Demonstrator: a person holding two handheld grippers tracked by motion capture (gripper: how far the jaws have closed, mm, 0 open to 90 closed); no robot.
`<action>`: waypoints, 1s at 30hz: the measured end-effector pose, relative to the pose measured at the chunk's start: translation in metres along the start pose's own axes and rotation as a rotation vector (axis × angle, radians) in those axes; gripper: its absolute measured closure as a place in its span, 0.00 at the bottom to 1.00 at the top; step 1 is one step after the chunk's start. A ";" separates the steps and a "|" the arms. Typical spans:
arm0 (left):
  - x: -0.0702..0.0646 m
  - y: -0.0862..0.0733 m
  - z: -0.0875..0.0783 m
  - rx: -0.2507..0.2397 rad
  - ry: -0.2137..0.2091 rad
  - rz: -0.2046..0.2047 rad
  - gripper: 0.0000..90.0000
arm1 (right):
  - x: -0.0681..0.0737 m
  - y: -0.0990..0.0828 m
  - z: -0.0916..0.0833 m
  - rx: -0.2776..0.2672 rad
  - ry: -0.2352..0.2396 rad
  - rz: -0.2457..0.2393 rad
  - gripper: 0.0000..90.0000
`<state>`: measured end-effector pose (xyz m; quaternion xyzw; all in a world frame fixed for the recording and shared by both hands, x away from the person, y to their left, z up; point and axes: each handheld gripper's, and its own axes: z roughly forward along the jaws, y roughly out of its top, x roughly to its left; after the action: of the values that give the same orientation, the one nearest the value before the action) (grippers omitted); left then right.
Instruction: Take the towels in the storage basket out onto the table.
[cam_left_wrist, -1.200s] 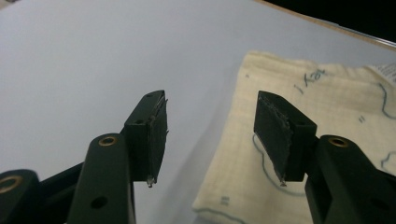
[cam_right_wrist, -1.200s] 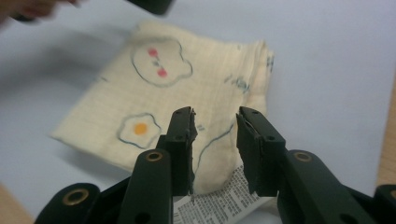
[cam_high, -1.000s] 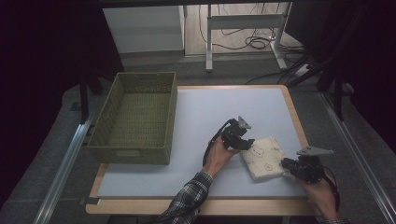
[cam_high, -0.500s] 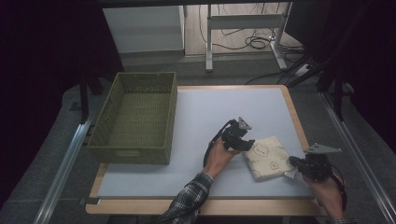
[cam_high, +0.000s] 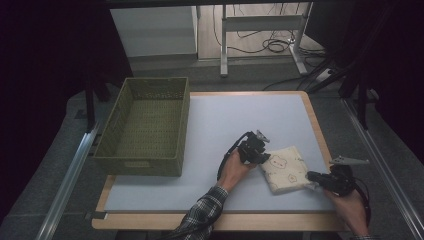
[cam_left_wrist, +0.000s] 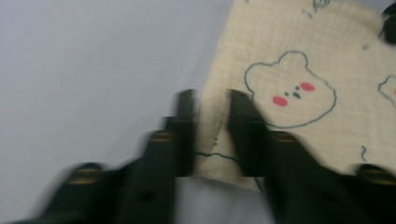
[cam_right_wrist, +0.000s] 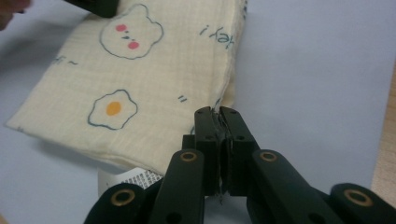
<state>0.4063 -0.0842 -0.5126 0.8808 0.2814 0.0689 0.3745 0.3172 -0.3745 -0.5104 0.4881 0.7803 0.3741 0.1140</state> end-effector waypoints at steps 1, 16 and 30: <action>0.000 -0.001 -0.002 0.008 0.009 0.024 0.96 | 0.002 0.001 -0.001 0.000 0.003 -0.007 0.97; 0.010 -0.004 -0.010 0.017 0.041 -0.012 0.67 | 0.020 0.000 0.000 0.000 -0.030 -0.064 0.71; 0.016 -0.017 -0.003 0.029 0.014 -0.095 0.63 | 0.034 -0.007 0.011 0.027 -0.054 -0.071 0.74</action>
<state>0.4115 -0.0640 -0.5237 0.8711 0.3267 0.0532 0.3627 0.3014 -0.3421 -0.5159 0.4716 0.7987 0.3459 0.1415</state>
